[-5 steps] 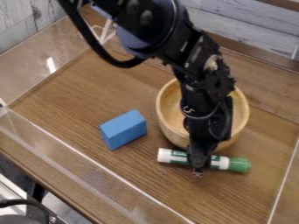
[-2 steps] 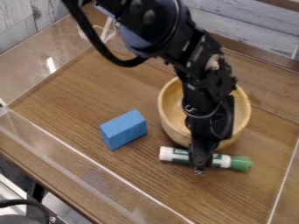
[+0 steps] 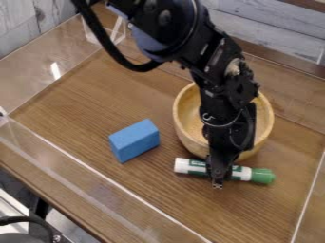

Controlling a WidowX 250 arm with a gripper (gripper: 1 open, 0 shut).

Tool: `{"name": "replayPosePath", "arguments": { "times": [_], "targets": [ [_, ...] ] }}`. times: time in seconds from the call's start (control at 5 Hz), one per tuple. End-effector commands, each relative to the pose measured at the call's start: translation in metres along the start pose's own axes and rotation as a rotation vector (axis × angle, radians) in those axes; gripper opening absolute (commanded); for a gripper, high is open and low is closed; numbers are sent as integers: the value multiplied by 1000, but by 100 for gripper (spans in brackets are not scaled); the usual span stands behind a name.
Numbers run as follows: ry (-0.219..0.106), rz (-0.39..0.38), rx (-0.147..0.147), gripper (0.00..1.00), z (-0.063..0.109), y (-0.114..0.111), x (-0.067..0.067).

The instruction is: Put the green marker in the brown bowl

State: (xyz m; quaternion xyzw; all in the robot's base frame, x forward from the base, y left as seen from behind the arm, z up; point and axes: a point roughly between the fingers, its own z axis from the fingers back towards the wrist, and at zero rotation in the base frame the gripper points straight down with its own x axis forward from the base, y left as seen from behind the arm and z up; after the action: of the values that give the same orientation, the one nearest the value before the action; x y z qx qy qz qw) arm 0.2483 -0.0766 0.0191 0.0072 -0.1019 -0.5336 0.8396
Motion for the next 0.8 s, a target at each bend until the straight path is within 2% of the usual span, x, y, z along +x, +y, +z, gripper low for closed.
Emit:
{"name": "replayPosePath", "arguments": {
  "times": [0.0, 0.6],
  "targets": [
    [47, -3, -47, 0, -17, -8, -9],
    [46, -3, -42, 0, -17, -5, -8]
  ]
}}
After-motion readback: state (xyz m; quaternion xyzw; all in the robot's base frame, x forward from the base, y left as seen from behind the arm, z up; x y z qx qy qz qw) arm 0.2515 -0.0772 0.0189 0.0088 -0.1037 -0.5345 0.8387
